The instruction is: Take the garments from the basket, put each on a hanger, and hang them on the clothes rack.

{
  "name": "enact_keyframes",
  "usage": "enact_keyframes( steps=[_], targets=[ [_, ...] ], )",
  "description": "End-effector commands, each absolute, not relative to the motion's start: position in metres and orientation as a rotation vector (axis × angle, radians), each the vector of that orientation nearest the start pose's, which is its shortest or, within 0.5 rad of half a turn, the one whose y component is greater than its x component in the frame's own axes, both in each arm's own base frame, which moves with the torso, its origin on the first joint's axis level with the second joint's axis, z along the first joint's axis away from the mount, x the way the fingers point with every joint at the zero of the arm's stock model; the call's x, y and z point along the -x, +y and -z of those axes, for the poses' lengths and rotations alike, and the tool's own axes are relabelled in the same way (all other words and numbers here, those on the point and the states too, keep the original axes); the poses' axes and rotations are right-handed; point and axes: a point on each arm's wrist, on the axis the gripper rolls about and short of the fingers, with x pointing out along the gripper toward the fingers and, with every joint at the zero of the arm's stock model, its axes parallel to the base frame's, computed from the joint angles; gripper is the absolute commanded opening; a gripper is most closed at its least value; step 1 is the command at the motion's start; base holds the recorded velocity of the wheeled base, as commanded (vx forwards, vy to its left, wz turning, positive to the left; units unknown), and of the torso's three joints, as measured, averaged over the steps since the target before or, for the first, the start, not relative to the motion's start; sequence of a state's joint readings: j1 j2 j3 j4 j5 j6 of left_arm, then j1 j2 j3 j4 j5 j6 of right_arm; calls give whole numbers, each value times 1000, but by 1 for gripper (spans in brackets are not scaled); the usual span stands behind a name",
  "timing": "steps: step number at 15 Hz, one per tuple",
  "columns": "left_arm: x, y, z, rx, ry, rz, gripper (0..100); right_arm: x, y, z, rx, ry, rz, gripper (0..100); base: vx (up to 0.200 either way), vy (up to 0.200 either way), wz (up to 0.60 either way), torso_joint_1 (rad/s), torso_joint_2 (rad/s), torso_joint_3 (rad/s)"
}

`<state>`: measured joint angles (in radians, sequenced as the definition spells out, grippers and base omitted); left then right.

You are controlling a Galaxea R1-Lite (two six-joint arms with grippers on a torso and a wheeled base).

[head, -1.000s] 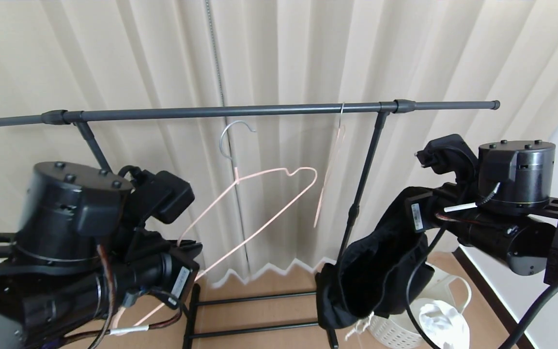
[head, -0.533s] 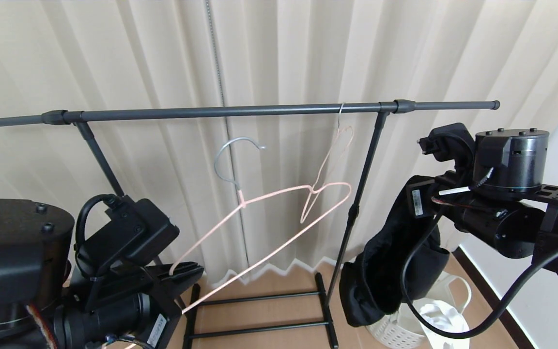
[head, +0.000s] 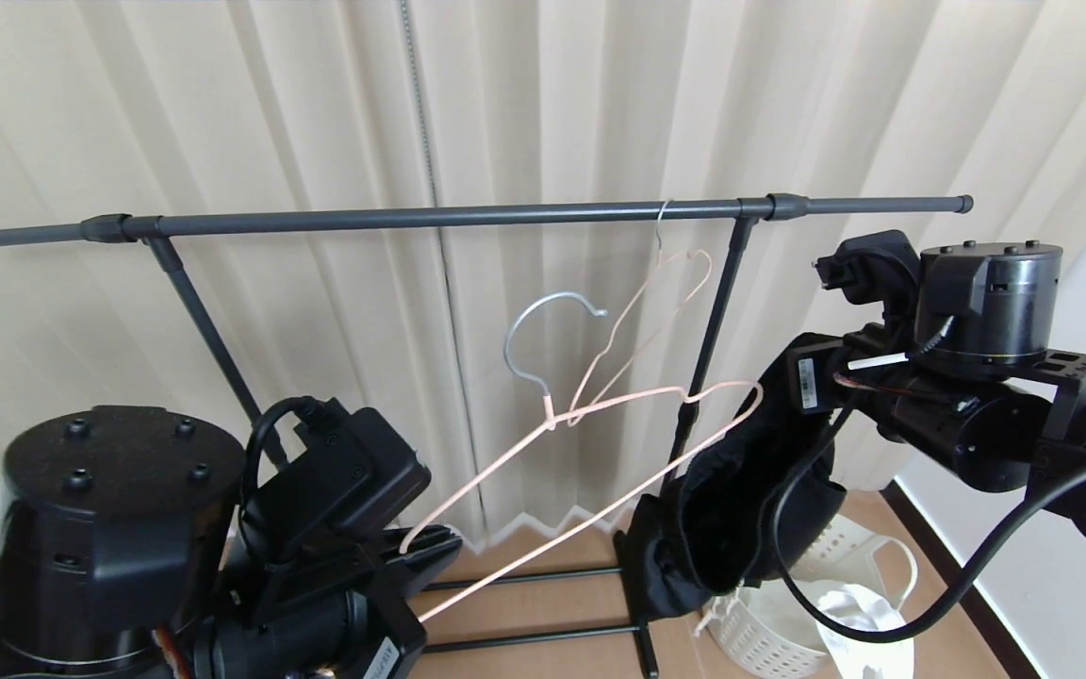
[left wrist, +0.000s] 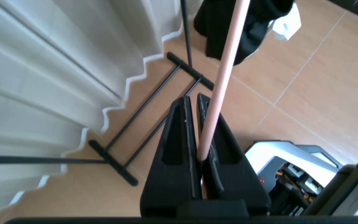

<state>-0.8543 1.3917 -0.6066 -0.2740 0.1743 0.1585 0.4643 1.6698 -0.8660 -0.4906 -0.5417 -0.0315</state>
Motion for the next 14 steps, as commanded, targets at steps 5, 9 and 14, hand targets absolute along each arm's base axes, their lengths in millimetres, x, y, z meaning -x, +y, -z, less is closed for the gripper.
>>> enact_keyframes(
  steps=[5, 9, 14],
  targets=[
    [-149, -173, -164, -423, 420, 724, 0, -276, 127, -192, 184, 282, 69, 0, 0, 0, 0, 0, 0, 0],
    [-144, -168, -163, -422, 424, 724, 0, -299, 125, -179, 166, 312, 134, 0, 0, 0, 0, 0, 0, 0],
    [-143, -168, -159, -433, 436, 728, 0, -305, 126, -178, 150, 310, 146, 0, 0, 0, 0, 0, 0, 0]
  ],
)
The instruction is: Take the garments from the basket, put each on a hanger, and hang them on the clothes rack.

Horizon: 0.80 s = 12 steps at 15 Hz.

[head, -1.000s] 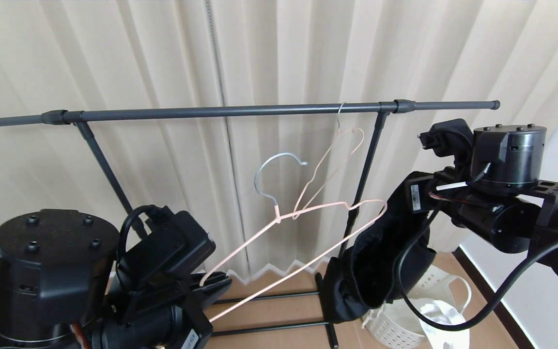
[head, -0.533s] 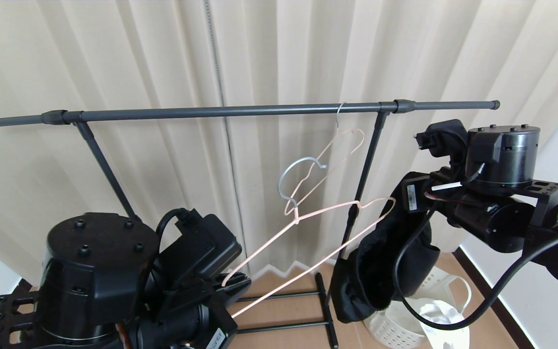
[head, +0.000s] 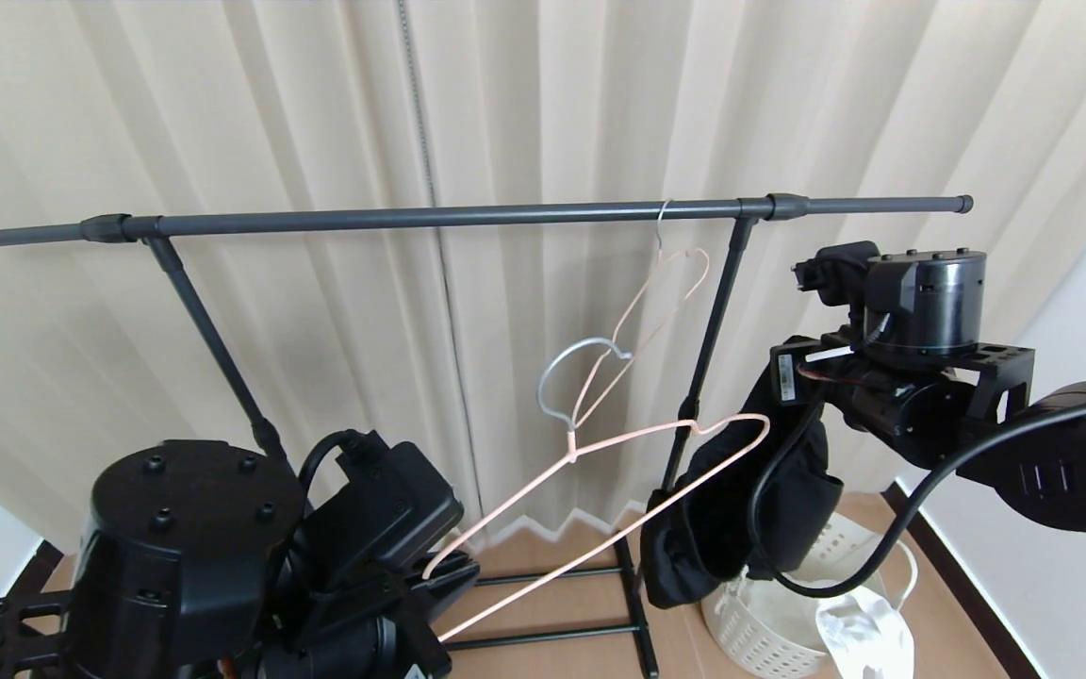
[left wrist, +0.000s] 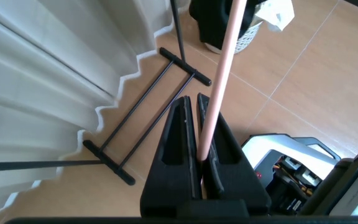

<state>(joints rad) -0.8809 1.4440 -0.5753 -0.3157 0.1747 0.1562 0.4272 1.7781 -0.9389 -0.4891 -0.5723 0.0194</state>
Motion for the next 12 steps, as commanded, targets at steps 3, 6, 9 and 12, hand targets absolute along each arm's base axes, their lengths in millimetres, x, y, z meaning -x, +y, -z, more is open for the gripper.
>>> enact_keyframes(
  steps=[3, 6, 9, 12],
  targets=[
    [-152, -181, -155, -424, 460, 717, 0, -297, 129, -184, 145, 296, 126, 0, 0, 0, 0, 0, 0, 0],
    [-162, -191, -158, -377, 466, 673, 0, -281, 146, -187, 147, 282, 69, 0, 0, 0, 0, 0, 0, 0],
    [-169, -199, -158, -364, 473, 665, 0, -270, 161, -185, 165, 279, 50, 0, 0, 0, 0, 0, 0, 0],
    [-175, -207, -156, -334, 486, 653, 0, -259, 169, -188, 163, 269, 40, 0, 0, 0, 0, 0, 0, 0]
  ],
)
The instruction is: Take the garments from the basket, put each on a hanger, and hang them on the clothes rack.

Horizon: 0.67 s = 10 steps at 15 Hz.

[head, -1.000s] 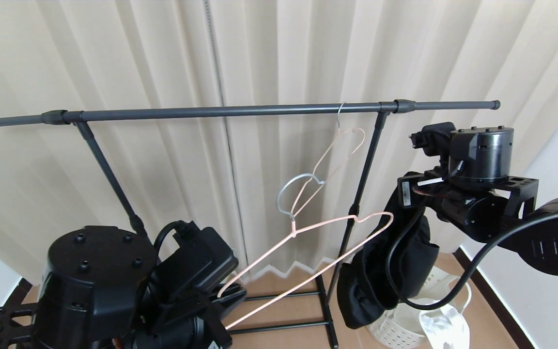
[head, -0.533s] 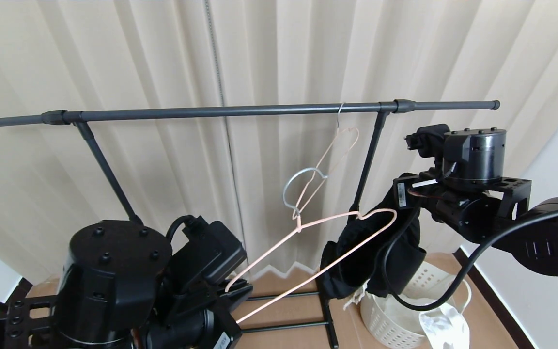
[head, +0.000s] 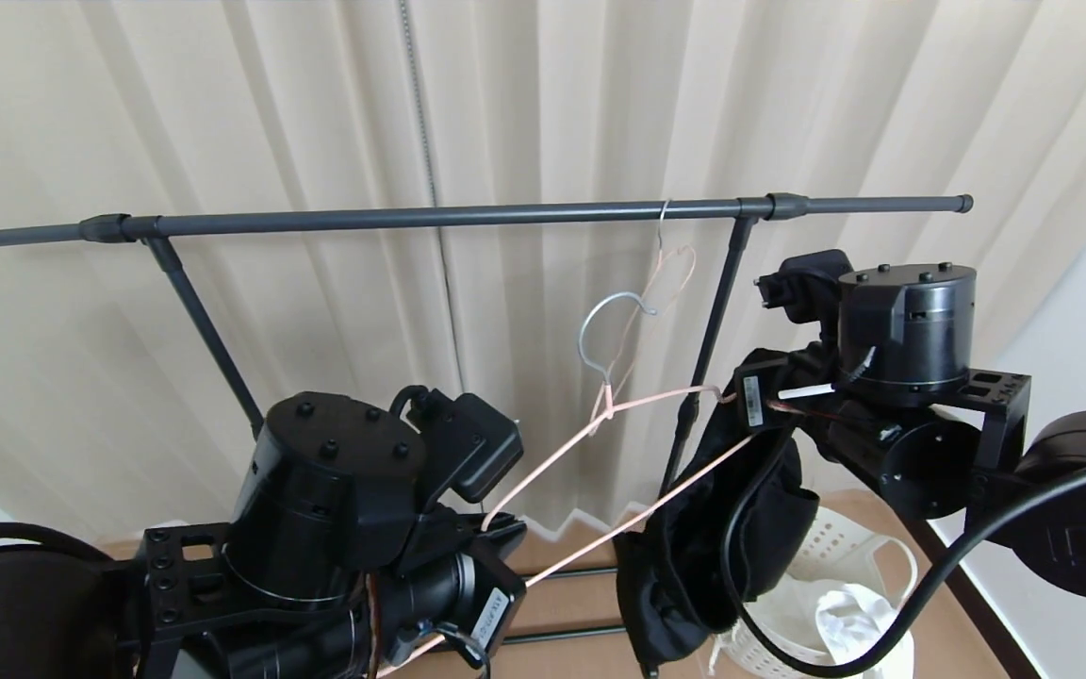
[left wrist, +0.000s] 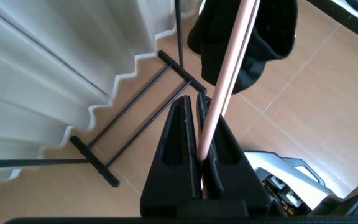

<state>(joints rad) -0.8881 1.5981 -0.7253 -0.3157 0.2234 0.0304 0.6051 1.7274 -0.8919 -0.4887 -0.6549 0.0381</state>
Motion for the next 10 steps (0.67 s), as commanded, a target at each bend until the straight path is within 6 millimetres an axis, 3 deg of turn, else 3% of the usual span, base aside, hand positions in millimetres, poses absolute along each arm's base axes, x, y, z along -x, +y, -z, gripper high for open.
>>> enact_keyframes(
  steps=[1, 5, 7, 10],
  targets=[
    [-175, -208, -156, -333, 488, 648, 0, -258, 170, -188, 162, 268, 40, 0, 0, 0, 0, 0, 0, 0],
    [-181, -214, -154, -334, 480, 620, 0, -245, 179, -204, 153, 210, 78, 0, 0, 0, 0, 0, 0, 0],
    [-186, -218, -158, -308, 454, 604, 0, -245, 195, -218, 132, 175, 44, 0, 0, 0, 0, 0, 0, 0],
    [-196, -228, -157, -303, 449, 592, 0, -247, 218, -214, 133, 168, -4, 0, 0, 0, 0, 0, 0, 0]
  ],
)
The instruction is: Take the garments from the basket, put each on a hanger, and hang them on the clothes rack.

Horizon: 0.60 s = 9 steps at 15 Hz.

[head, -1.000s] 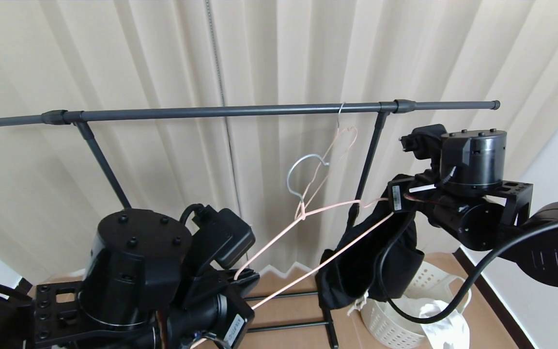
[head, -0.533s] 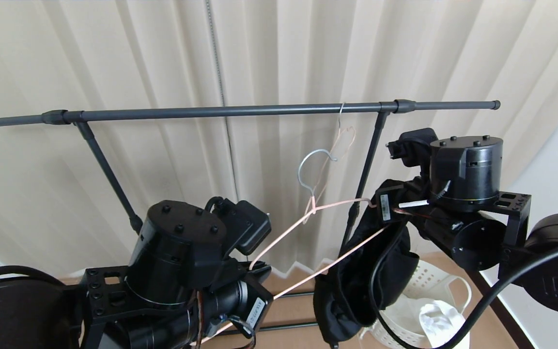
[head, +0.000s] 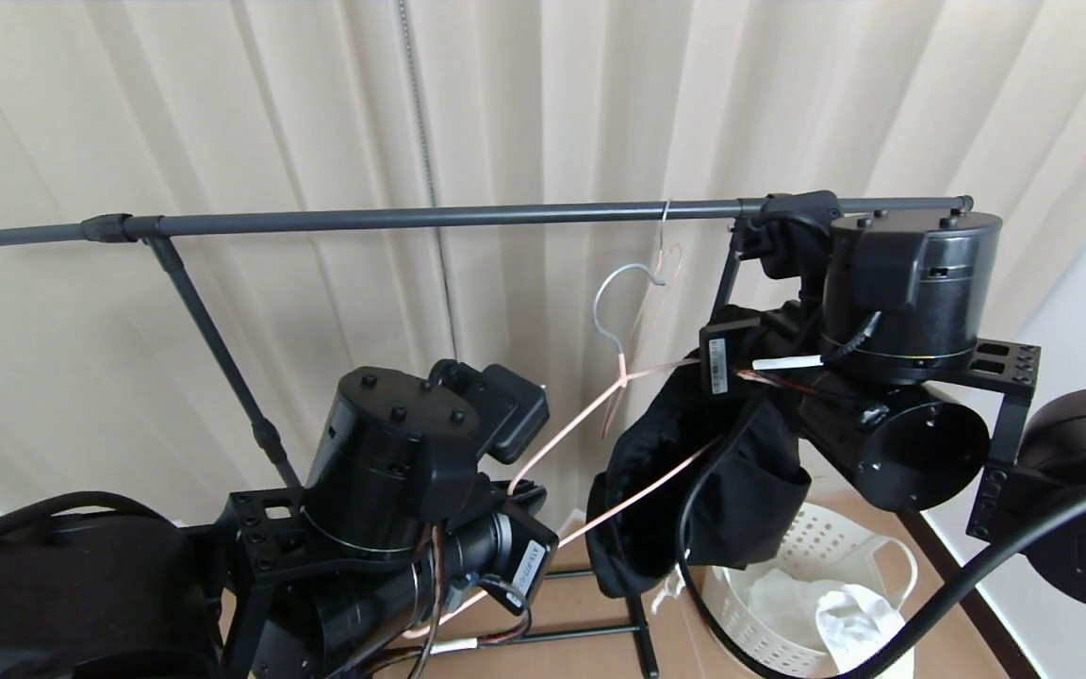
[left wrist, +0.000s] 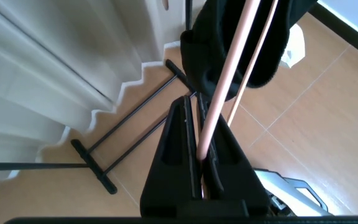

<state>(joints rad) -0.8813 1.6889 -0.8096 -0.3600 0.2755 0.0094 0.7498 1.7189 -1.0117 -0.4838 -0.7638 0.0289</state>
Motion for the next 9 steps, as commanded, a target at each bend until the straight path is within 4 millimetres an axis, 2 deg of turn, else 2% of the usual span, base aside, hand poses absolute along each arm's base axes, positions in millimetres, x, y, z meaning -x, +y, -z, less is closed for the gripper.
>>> enact_keyframes(
  steps=[1, 7, 9],
  targets=[
    [-197, -228, -157, -297, 447, 587, 0, -247, 219, -214, 130, 168, -6, 0, 0, 0, 0, 0, 0, 0],
    [-207, -240, -157, -256, 416, 577, 0, -218, 237, -225, 39, 142, -96, 0, 0, 0, 0, 0, 0, 0],
    [-207, -242, -156, -258, 419, 578, 0, -201, 243, -235, -3, 121, -148, 0, 0, 0, 0, 0, 0, 0]
  ],
)
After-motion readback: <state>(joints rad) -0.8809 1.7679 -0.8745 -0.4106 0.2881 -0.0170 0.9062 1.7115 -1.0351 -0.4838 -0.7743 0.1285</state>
